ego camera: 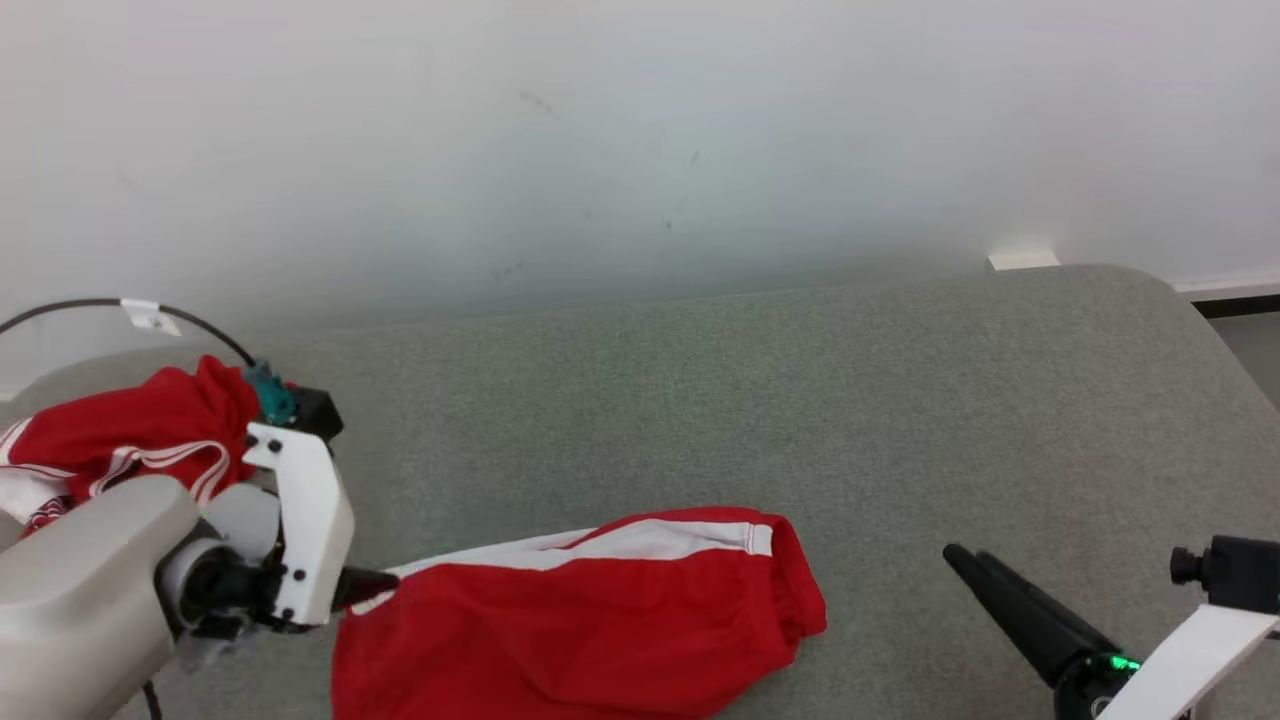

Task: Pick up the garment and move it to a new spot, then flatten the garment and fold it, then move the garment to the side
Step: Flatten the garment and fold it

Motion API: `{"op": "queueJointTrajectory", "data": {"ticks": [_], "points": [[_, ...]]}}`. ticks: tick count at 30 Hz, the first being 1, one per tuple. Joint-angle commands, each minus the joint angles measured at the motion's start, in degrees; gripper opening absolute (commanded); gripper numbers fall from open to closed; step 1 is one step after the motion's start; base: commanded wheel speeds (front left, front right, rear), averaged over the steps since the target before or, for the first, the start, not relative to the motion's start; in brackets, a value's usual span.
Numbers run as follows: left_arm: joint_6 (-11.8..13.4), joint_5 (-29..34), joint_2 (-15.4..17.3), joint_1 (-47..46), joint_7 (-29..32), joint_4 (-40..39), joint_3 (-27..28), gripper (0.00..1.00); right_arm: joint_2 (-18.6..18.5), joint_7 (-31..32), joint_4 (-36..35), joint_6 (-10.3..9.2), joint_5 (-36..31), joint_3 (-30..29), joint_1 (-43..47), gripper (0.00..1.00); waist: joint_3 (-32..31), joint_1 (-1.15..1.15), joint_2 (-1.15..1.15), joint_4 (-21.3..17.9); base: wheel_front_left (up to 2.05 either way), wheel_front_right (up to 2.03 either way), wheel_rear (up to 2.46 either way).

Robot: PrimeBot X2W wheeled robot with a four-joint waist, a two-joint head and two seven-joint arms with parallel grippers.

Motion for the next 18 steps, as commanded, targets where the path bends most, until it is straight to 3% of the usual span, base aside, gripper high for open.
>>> {"op": "queueJointTrajectory", "data": {"ticks": [1,3,6,9,13,18], "points": [[-0.13,1.91,0.44,-1.07,-1.00,-0.18,0.24,1.00,-0.30,-0.66,-0.67,-0.09,-1.21,-0.39,-1.09,1.00,-0.46,0.01,0.00,0.43,0.00,0.00,0.00],[-0.26,7.90,1.22,-3.13,-4.39,-1.37,0.01,1.00,-0.45,-3.38,-1.56,-0.09,-3.91,-1.22,-1.70,1.00,-0.88,0.01,0.00,1.06,0.00,0.00,0.00],[0.56,11.41,0.91,-3.61,-11.63,-4.08,1.53,1.00,-1.15,-8.41,-1.90,-0.09,-8.85,-3.39,-2.47,1.00,-1.65,0.01,0.00,2.32,0.00,0.00,0.00],[3.03,15.10,1.65,-3.66,-21.61,-6.56,3.94,1.00,-0.61,-14.20,-1.22,-0.09,-14.35,-6.17,-3.06,1.00,-2.09,0.01,0.00,3.40,0.00,0.00,0.00],[9.00,18.73,2.21,-0.69,-34.18,-9.38,6.92,1.00,0.78,-19.54,1.51,-0.09,-23.46,-11.35,-2.35,1.00,-2.37,0.01,0.00,4.87,0.00,0.00,0.00],[18.79,19.41,1.96,7.41,-51.23,-13.60,12.01,1.00,7.05,-21.42,3.91,-0.09,-34.40,-19.84,1.45,1.00,-2.32,0.01,0.00,6.18,0.00,0.00,0.00]]}}
